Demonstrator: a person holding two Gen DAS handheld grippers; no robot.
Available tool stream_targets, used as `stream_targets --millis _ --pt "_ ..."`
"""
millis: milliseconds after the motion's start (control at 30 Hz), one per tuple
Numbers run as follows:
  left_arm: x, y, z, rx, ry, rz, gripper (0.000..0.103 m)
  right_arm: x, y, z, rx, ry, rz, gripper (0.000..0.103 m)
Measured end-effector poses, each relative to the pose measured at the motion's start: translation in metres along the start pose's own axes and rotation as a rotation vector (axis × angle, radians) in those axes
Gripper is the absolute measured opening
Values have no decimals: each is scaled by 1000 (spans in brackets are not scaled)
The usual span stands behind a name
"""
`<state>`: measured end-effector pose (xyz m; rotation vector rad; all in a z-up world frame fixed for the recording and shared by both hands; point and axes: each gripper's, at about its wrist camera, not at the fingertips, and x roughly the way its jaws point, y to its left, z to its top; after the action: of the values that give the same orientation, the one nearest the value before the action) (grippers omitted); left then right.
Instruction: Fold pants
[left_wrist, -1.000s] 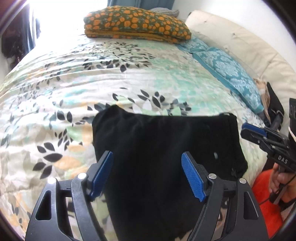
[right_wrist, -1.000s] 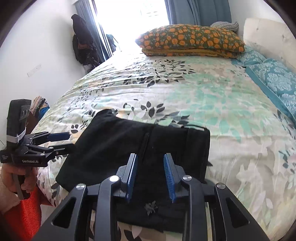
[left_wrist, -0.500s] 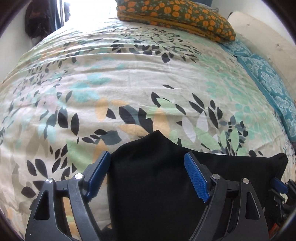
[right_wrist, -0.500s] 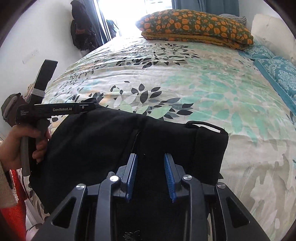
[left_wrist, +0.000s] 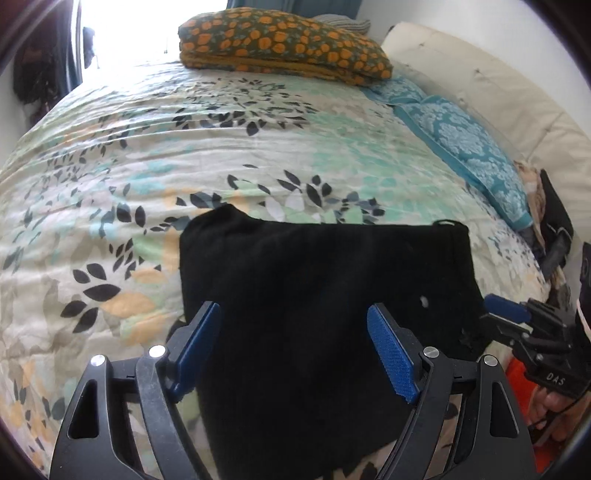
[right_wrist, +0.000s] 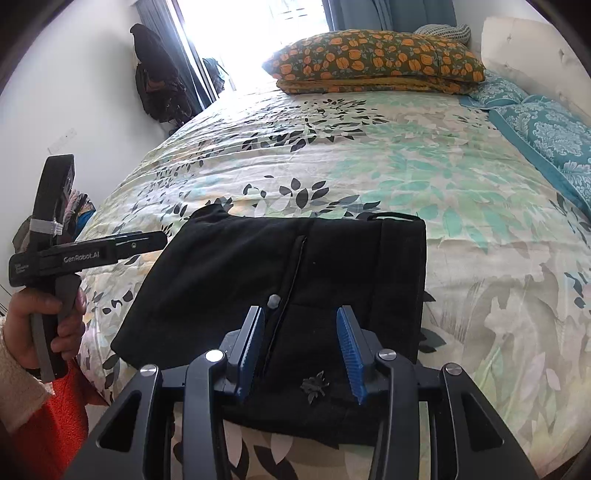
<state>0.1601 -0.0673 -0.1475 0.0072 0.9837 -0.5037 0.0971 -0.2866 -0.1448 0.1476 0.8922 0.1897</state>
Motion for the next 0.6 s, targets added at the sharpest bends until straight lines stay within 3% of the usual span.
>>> stream_targets --millis 100,167,267,367,433,567,600 --pt "11 -34 -31 94 65 -54 83 3 1 -21 17 31 8 43" --pt "35 -44 -45 136 143 -22 83 17 -9 -34 71 103 17 43" --pt "28 -45 -45 109 111 -2 83 6 -12 -36 93 77 22 41" --pt "3 -41 -38 56 66 -42 83 -19 -4 -32 60 4 -7 42" --pt "-7 -40 -40 46 35 -4 83 -22 1 -33 35 -9 -22 42" --pt "24 -42 -57 79 146 69 83 9 -6 -47 51 94 -66 42" --pt "25 -46 -61 96 135 86 83 12 -8 -51 64 107 -59 41"
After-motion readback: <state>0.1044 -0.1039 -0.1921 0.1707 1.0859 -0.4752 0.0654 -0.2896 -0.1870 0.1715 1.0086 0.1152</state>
